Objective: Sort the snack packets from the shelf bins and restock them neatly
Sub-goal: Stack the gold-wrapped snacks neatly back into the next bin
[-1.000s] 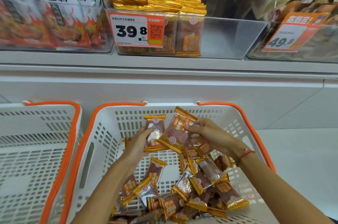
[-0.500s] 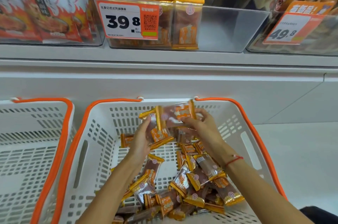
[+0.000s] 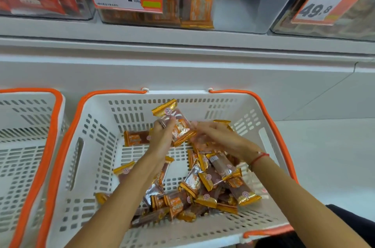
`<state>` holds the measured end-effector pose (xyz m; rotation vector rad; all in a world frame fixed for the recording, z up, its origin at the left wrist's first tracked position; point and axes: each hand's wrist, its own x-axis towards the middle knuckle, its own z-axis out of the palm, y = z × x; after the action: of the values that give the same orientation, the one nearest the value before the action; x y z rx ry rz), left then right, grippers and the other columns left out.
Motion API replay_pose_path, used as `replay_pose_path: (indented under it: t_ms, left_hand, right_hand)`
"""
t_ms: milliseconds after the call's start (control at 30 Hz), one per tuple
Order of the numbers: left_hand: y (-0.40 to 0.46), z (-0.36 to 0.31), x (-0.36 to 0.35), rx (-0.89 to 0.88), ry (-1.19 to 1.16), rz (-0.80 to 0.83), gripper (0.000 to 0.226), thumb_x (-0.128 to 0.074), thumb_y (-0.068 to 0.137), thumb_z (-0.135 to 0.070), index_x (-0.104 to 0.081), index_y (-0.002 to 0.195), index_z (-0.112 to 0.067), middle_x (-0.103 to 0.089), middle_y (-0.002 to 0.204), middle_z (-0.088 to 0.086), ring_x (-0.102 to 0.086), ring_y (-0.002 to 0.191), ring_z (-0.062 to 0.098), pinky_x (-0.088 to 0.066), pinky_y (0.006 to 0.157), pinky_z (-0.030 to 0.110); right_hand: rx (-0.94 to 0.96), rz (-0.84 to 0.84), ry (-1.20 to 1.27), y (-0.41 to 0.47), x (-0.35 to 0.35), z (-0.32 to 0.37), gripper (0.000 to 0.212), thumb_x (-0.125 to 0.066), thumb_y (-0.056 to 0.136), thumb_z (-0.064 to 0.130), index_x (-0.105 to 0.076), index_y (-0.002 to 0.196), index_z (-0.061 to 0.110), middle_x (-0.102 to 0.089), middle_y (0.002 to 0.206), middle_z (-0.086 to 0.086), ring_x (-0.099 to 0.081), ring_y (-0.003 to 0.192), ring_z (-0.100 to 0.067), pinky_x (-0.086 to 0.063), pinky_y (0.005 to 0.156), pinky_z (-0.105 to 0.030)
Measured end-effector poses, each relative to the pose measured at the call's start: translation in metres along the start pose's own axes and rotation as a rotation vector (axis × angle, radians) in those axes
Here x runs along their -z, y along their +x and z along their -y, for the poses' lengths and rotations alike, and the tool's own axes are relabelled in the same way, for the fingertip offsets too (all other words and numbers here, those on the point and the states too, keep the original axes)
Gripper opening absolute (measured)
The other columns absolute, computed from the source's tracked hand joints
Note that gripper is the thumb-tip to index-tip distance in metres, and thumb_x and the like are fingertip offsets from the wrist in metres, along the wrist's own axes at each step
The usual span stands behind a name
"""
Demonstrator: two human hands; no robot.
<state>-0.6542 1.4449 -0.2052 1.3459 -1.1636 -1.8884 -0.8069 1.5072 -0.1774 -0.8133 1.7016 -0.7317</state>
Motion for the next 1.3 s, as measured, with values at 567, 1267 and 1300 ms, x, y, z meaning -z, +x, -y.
replay_pose_path:
  t_ms: [567, 1267, 1300]
  left_hand:
    - [-0.002, 0.015, 0.034, 0.175, 0.056, 0.012, 0.033, -0.048, 0.1, -0.03, -0.048, 0.129, -0.013, -0.061, 0.122, 0.013, -0.061, 0.104, 0.024, -0.05, 0.088, 0.041]
    - [-0.061, -0.12, 0.024, 0.058, 0.177, 0.297, 0.025, -0.042, 0.095, -0.016, -0.058, 0.079, -0.006, -0.057, 0.057, 0.004, -0.053, 0.048, 0.015, -0.04, 0.05, 0.022]
    - [-0.064, -0.123, 0.02, 0.046, 0.059, 0.255, 0.027, -0.038, 0.096, -0.013, -0.059, 0.08, -0.006, -0.059, 0.054, 0.004, -0.055, 0.044, 0.015, -0.042, 0.045, 0.02]
  right_hand:
    - [-0.185, 0.181, 0.292, -0.019, 0.038, -0.015, 0.018, -0.057, 0.094, 0.01, -0.066, 0.109, 0.003, -0.071, 0.106, -0.003, -0.068, 0.094, -0.018, -0.059, 0.066, -0.032]
    - [0.637, 0.026, -0.852, -0.064, 0.015, 0.17, 0.054, -0.089, 0.064, 0.026, -0.057, 0.107, 0.024, -0.067, 0.1, 0.005, -0.055, 0.075, 0.002, -0.042, 0.066, -0.015]
    - [0.688, -0.072, -0.769, -0.063, 0.012, 0.167, 0.065, -0.089, 0.065, 0.029, -0.053, 0.118, 0.024, -0.061, 0.116, 0.005, -0.054, 0.091, 0.001, -0.042, 0.075, -0.016]
